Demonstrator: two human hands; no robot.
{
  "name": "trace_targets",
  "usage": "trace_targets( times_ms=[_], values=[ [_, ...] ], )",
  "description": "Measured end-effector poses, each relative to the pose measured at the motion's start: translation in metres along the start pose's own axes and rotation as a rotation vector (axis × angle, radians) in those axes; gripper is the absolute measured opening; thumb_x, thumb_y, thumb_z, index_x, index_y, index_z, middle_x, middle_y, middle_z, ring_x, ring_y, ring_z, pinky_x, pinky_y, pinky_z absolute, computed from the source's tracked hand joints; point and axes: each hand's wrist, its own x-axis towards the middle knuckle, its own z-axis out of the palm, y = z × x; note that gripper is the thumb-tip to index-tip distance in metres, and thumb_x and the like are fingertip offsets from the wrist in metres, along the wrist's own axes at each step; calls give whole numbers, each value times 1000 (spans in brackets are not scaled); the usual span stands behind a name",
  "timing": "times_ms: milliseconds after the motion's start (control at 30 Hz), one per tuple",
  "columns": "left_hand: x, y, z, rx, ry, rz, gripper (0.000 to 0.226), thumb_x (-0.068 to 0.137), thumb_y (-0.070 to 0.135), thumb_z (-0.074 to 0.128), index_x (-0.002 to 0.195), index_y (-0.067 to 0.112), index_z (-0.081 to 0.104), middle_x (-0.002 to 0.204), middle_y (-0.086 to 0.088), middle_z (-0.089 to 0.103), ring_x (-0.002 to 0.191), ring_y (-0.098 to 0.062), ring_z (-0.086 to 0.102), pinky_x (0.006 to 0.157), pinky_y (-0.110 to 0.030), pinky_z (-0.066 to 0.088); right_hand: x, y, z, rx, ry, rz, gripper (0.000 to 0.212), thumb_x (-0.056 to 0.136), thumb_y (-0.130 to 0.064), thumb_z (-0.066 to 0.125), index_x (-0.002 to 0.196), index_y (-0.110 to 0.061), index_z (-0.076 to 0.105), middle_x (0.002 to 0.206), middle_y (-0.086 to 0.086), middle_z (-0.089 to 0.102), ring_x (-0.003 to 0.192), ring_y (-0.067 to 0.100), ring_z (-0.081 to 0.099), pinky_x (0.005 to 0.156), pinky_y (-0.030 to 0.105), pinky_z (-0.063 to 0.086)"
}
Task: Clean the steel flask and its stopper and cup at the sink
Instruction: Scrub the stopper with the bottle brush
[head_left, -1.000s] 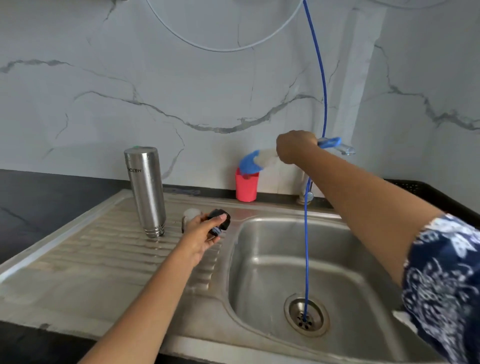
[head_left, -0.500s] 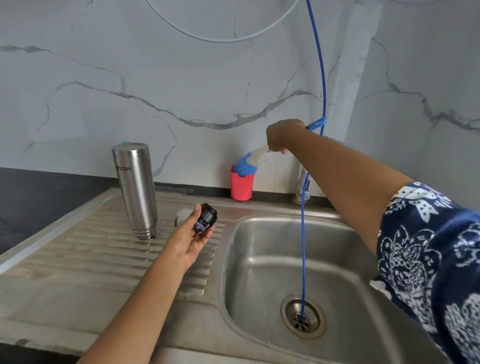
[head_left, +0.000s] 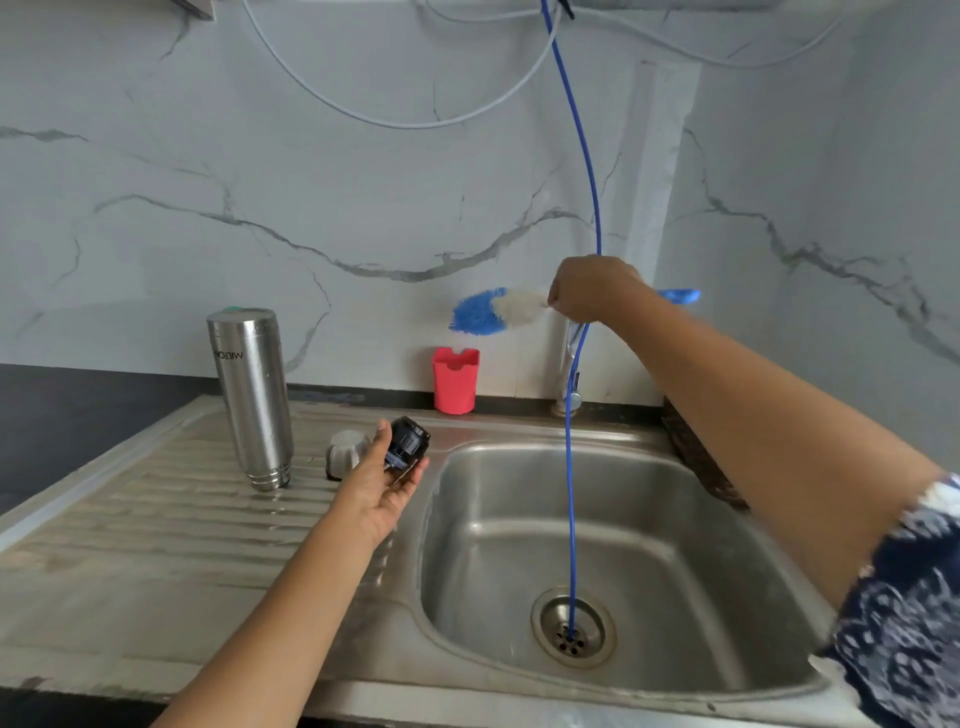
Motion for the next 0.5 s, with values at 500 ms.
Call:
trace_targets(
  times_ms=[500],
  values=[
    [-14,-65,49,19,6,-159,23,101,28,46,116,12,48,99,-15,56,78,-24,53,67,-33,47,-217,106,82,485,-45,141,33,98,-28,48,127,-38,59,70,-24,48,79,10,50,72,23,37]
  ],
)
